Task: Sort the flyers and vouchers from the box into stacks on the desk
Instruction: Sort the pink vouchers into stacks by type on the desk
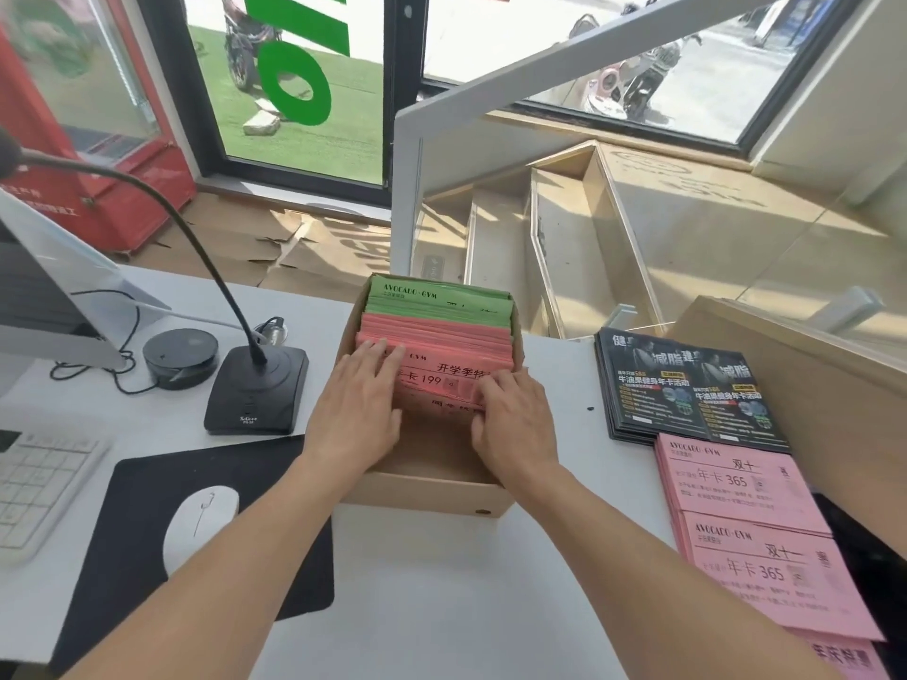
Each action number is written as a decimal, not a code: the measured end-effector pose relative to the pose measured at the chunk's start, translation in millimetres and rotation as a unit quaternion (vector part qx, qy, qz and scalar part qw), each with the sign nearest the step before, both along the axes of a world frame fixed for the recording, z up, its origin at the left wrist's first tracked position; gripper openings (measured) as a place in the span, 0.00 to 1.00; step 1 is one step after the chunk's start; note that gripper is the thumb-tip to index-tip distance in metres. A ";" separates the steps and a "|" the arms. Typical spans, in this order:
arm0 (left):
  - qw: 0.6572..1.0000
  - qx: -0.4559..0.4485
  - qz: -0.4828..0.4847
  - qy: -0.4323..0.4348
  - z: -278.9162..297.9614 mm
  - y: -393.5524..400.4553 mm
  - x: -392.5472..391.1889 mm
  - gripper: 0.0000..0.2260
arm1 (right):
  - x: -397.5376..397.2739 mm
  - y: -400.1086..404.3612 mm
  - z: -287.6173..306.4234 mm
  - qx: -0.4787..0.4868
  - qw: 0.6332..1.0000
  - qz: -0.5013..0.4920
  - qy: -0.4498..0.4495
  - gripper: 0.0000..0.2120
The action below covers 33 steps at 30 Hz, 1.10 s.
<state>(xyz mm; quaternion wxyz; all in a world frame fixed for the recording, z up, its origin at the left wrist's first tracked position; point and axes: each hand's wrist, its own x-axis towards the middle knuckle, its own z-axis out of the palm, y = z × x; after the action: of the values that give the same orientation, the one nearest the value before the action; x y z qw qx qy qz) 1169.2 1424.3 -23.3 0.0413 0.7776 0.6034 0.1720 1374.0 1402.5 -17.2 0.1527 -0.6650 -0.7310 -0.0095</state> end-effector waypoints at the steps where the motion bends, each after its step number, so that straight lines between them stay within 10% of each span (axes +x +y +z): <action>1: 1.000 -0.002 0.000 0.003 -0.4 0.3 0.2 0.37 | -0.4 -0.2 0.0 -0.008 1.000 0.006 -0.015 0.11; 7: 0.999 0.043 0.012 -0.018 -0.3 0.7 -0.8 0.26 | -0.4 2.4 -0.5 -0.020 0.999 0.032 -0.027 0.15; 24: 0.909 0.166 -0.142 -0.355 62.0 -87.8 50.9 0.05 | 73.7 -98.3 66.5 0.140 0.885 -0.023 0.444 0.16; 33: 0.893 -0.166 -0.142 -0.393 13.4 -194.1 161.3 0.09 | 198.9 -244.8 30.2 -0.018 0.889 -0.137 0.436 0.16</action>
<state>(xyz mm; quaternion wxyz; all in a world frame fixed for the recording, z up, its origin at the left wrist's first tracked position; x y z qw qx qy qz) 1330.6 1230.2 -9.8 0.4278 0.7056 0.4408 0.3533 1572.9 1157.6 13.0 0.4411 -0.6986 -0.4923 0.2740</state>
